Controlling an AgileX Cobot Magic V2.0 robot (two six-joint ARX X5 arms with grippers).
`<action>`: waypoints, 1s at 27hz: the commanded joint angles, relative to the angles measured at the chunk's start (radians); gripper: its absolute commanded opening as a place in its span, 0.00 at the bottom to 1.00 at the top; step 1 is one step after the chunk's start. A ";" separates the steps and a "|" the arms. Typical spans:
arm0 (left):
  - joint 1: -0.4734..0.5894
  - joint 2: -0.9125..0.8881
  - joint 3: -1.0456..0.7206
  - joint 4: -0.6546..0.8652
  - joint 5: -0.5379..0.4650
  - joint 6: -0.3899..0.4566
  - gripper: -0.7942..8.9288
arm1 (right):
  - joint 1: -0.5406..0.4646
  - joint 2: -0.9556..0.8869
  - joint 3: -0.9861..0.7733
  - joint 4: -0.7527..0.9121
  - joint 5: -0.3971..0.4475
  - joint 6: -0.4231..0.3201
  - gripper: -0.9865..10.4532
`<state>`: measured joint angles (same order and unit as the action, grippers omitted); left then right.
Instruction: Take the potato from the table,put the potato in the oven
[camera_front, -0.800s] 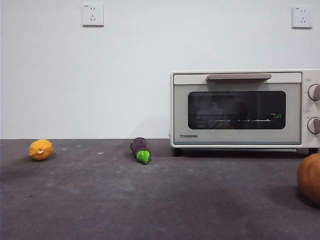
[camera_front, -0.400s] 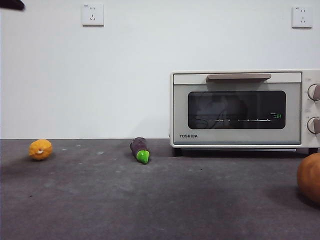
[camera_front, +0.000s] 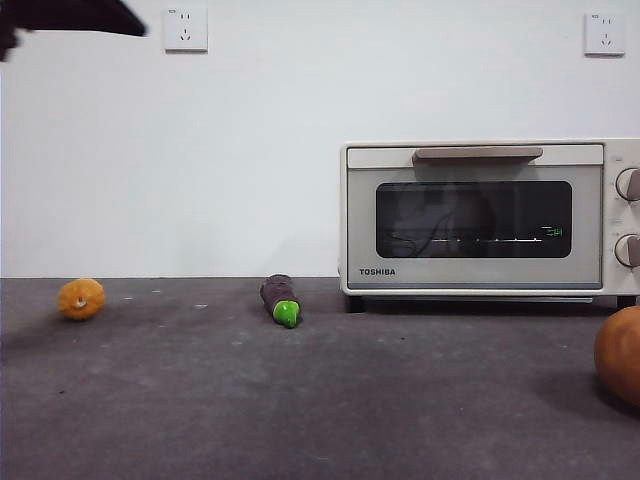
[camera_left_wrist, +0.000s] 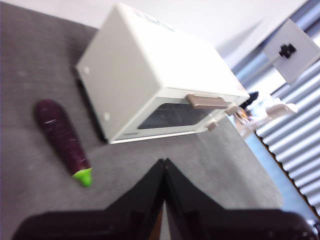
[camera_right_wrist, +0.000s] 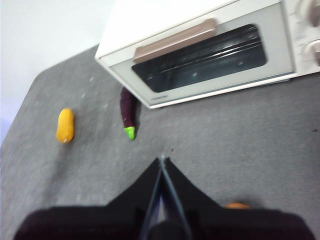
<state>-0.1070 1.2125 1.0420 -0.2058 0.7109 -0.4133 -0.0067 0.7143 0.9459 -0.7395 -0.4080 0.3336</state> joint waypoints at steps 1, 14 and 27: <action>-0.048 0.078 0.084 -0.012 0.003 -0.002 0.08 | 0.000 0.034 0.021 0.002 -0.023 -0.044 0.09; -0.285 0.509 0.604 -0.130 0.001 0.063 0.08 | 0.000 0.100 0.051 -0.119 -0.064 -0.137 0.09; -0.472 0.936 1.136 -0.328 -0.250 0.197 0.08 | 0.000 0.101 0.058 -0.148 -0.076 -0.204 0.09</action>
<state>-0.5735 2.1357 2.1742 -0.5415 0.4656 -0.2428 -0.0067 0.8154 0.9985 -0.8917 -0.4793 0.1474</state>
